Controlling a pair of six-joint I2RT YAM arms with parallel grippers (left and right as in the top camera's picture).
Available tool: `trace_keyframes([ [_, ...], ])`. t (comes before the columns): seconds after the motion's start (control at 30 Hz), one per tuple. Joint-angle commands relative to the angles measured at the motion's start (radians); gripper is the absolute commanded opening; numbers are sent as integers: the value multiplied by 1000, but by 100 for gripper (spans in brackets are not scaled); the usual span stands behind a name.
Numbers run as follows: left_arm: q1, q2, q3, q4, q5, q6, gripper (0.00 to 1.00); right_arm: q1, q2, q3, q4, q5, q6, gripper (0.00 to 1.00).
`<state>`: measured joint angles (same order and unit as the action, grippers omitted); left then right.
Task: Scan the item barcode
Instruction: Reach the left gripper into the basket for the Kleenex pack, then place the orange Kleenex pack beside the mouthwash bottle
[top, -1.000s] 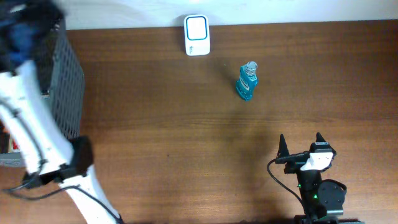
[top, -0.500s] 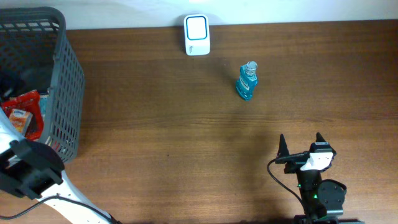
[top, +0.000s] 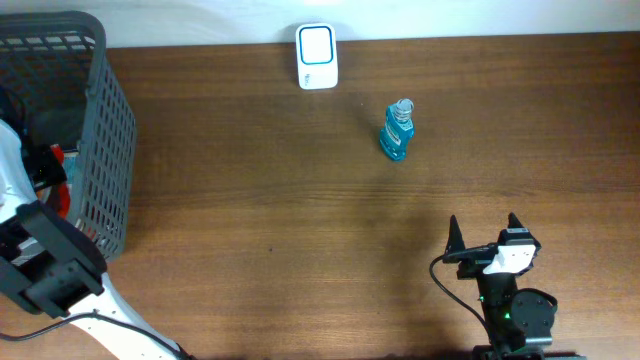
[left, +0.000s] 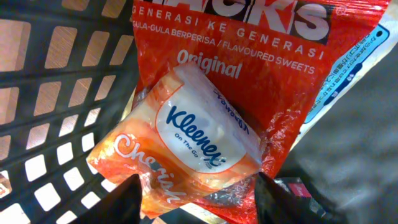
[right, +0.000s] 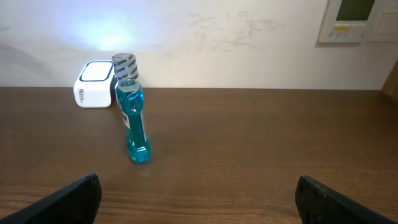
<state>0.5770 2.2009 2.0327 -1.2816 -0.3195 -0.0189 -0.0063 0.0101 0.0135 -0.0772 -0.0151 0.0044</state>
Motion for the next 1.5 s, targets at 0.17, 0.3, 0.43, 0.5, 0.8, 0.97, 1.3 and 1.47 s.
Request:
trace_keyframes([
  [0.17,4,-8,-63,26,-66,16,46,6,-6,-8,-2,9,11,98],
  [0.3,15,-8,-87,67,-70,16,0,6,-6,-8,-2,8,11,98],
  [0.43,14,-10,6,45,3,-16,0,6,-6,-8,-2,8,11,98],
  [0.5,14,-19,140,3,124,-41,0,6,-6,-8,-2,8,11,99],
  [0.8,-35,-173,822,-36,838,-302,0,6,-6,-8,-2,8,11,99],
  [0.97,-332,-172,825,-151,867,-302,0,6,-6,-8,-2,9,11,99],
  [1.3,-840,55,555,-96,556,-414,0,6,-6,-8,-2,9,11,99],
  [1.47,-995,209,464,15,558,-493,0,6,-6,-8,-2,8,11,99],
])
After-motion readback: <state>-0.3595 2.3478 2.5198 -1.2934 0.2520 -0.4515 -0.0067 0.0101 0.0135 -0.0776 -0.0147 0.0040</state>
